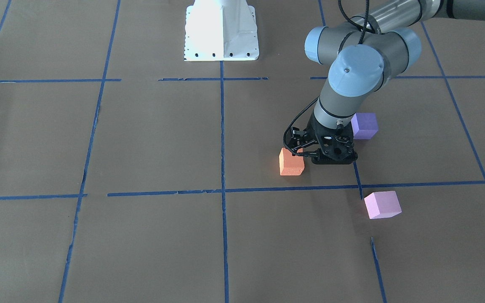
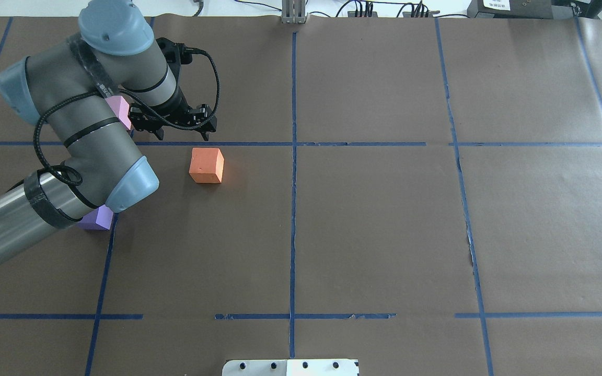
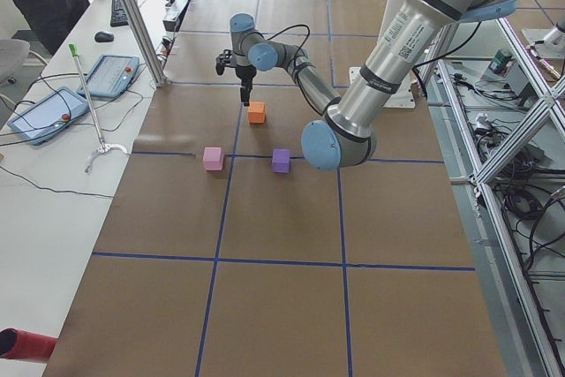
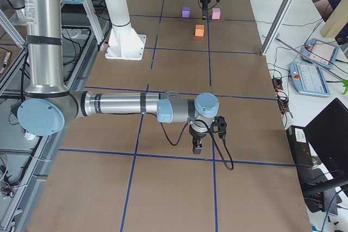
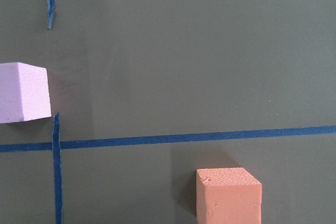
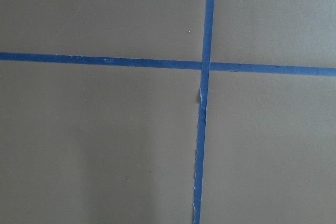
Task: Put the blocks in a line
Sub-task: 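Move the left gripper from the pink cube toward the orange cube, then lower the left gripper over the orange cube and close on it, then carry the orange cube with the left gripper to beside the pink cube, then lower the orange cube between the pink and purple cubes, left gripper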
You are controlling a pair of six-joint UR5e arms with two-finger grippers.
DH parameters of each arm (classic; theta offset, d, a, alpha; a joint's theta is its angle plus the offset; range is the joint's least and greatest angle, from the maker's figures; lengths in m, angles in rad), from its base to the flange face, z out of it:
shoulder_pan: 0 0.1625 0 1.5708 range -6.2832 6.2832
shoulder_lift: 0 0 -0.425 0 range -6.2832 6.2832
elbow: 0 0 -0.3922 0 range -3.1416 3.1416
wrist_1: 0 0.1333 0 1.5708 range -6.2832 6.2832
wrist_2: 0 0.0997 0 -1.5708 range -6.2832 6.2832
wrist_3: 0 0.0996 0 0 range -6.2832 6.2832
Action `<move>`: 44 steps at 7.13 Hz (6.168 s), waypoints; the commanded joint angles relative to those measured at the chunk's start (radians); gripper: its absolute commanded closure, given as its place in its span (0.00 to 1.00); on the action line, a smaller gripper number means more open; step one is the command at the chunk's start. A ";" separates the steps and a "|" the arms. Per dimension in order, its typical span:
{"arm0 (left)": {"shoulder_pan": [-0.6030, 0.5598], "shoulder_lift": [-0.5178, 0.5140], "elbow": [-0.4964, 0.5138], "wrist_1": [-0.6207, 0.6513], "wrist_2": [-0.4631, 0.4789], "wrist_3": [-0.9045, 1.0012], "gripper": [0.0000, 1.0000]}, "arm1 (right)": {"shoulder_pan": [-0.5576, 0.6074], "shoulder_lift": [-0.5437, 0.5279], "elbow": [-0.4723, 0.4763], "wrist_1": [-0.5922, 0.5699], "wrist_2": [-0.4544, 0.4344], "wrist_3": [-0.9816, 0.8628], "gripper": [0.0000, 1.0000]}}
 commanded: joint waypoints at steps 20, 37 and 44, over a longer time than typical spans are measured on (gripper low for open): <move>-0.079 0.091 0.009 -0.104 -0.025 0.085 0.78 | 0.000 0.000 0.000 -0.001 0.000 0.000 0.00; -0.134 0.296 0.155 -0.336 -0.163 0.198 0.74 | 0.000 0.000 0.000 0.000 0.000 0.000 0.00; -0.134 0.300 0.161 -0.337 -0.169 0.194 0.68 | 0.000 0.000 0.000 -0.001 0.000 0.000 0.00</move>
